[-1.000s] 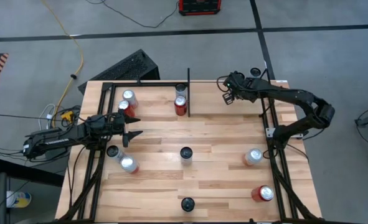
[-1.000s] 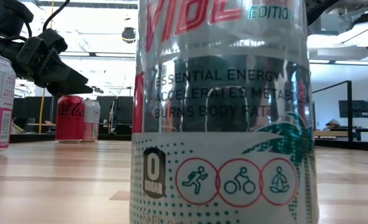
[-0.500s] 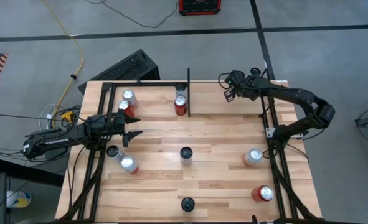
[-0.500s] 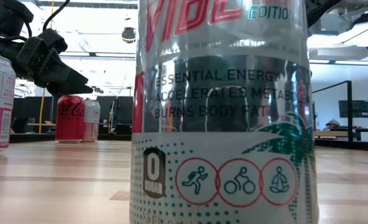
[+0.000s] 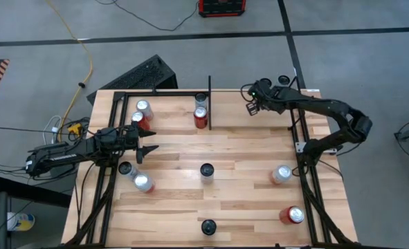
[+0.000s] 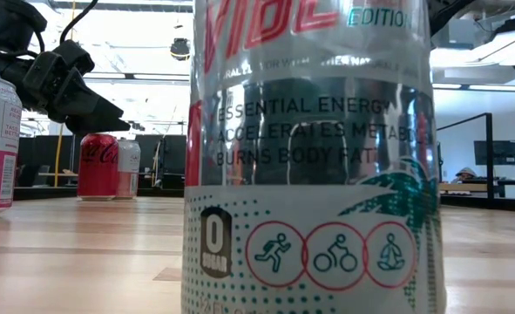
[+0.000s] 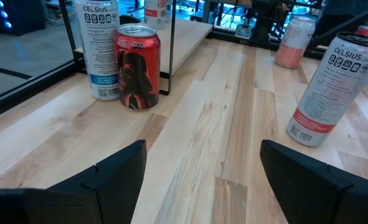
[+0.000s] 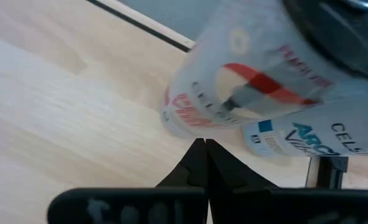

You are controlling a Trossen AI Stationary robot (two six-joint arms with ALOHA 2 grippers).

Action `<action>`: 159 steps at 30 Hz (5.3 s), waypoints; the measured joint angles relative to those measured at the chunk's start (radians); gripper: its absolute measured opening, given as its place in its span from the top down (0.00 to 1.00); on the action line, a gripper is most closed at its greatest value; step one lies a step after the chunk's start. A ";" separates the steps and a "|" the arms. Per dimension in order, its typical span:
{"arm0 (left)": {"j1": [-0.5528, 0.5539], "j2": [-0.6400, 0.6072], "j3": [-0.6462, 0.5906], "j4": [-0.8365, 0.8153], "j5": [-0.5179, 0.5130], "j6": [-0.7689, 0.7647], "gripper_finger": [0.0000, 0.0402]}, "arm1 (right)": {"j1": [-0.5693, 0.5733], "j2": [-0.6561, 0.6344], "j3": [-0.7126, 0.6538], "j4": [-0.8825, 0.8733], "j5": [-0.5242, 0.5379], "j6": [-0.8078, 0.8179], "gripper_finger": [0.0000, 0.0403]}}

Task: Place canned beverage on shelf
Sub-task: Put the black pink soda can on the shelf, then put the red soda can on the shelf

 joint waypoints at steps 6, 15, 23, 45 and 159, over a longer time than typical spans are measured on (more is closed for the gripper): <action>0.000 0.000 0.000 0.000 0.000 0.000 0.25 | 0.021 0.000 0.000 0.001 0.002 0.015 0.96; 0.000 0.000 0.000 0.000 0.000 0.000 0.25 | -0.015 0.000 0.000 0.009 0.026 0.000 0.96; 0.000 0.000 0.000 0.000 0.000 0.000 0.25 | -0.020 0.000 0.000 0.060 0.027 -0.028 0.96; 0.000 0.000 0.000 0.000 0.000 0.000 0.25 | -0.050 0.000 0.000 0.078 0.026 -0.049 0.96; 0.341 0.972 0.954 -0.967 -0.315 -0.129 0.25 | 0.972 -0.032 0.095 0.135 0.152 -0.116 0.93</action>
